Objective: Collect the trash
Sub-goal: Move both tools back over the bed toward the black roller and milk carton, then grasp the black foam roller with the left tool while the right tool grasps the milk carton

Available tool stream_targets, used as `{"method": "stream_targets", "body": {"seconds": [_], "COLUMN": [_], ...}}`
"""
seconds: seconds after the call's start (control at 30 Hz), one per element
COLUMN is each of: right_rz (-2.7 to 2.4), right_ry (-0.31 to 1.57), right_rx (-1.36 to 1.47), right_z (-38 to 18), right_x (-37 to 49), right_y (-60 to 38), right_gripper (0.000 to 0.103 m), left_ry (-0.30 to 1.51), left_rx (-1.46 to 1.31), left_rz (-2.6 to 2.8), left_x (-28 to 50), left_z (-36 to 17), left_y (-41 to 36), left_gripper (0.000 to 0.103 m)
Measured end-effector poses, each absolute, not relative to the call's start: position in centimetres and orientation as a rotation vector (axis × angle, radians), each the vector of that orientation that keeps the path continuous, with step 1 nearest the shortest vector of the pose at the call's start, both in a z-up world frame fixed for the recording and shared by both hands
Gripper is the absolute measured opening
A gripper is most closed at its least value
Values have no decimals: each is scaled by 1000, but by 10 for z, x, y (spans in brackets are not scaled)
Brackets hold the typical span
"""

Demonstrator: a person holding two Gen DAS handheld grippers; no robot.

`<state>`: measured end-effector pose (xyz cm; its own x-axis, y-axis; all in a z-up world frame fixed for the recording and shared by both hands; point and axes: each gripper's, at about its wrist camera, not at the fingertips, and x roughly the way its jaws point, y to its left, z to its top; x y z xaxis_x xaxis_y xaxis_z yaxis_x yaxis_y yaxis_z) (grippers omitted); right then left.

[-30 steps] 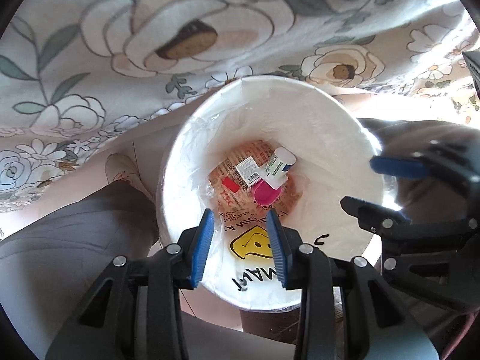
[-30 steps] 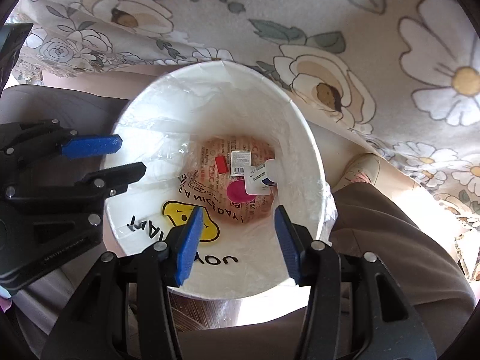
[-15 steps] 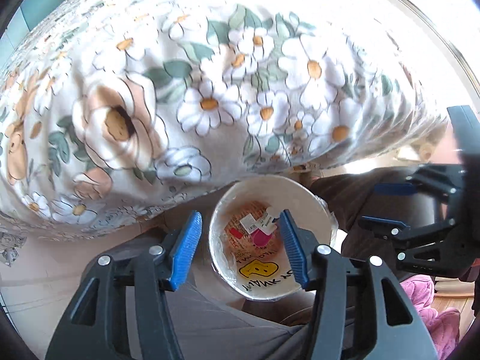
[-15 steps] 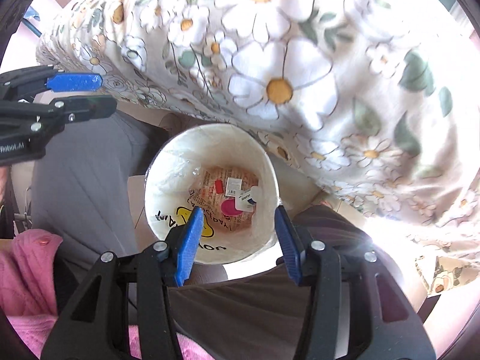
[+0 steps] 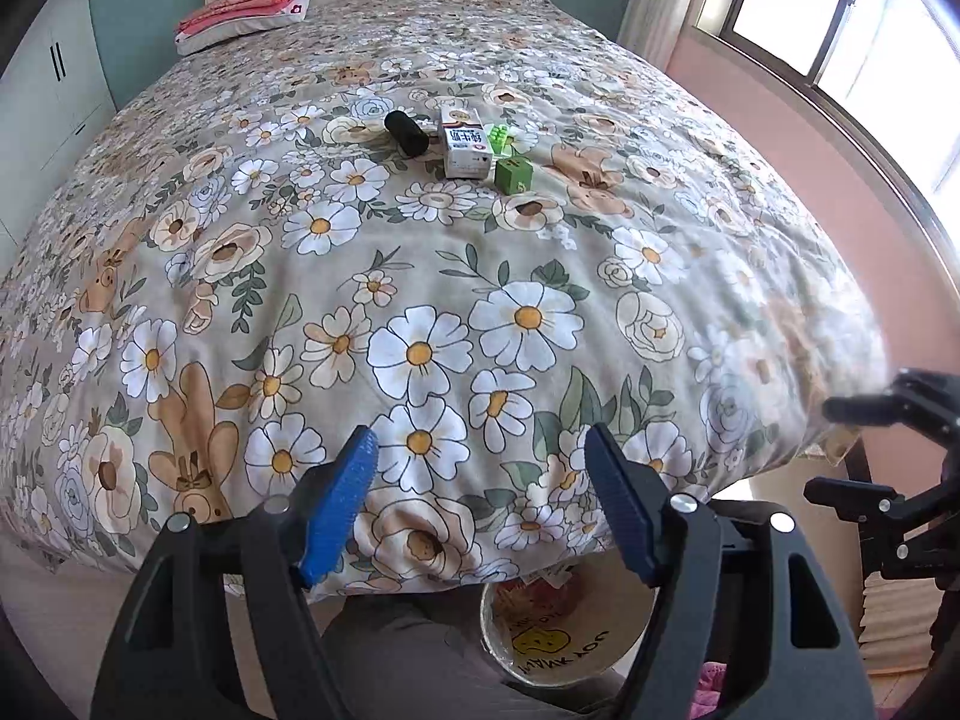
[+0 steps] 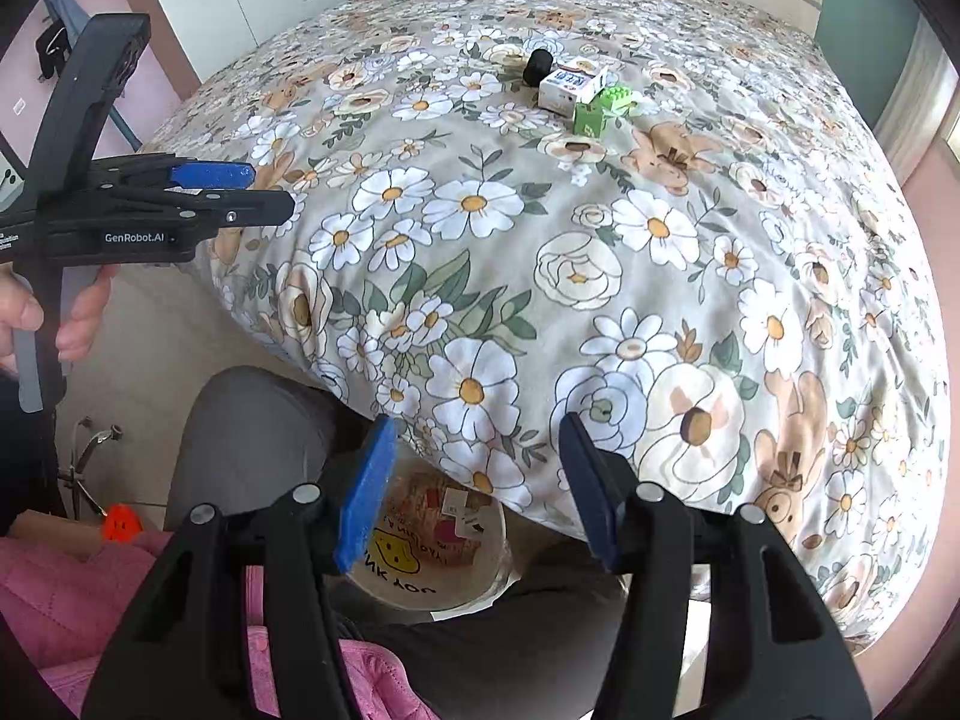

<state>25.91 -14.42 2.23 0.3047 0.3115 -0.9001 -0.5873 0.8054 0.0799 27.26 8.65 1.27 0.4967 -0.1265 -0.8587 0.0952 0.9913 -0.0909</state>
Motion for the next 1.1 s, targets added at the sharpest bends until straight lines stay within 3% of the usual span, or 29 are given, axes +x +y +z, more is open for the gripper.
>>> {"method": "stream_targets", "body": {"seconds": [0.17, 0.5, 1.1], "right_rz": [604, 590, 510], "right_ry": [1069, 1094, 1263], "right_rx": [-281, -174, -43], "right_z": [60, 85, 5], "right_x": [313, 434, 606], "right_y": [-125, -90, -31], "right_gripper": [66, 68, 68], "left_ry": [1044, 1075, 1171], "left_rx": [-98, -230, -340], "left_rz": [-87, -49, 49], "left_x": [334, 449, 607], "left_z": [31, 39, -20], "left_y": [106, 129, 147], "left_gripper": [75, 77, 77]}}
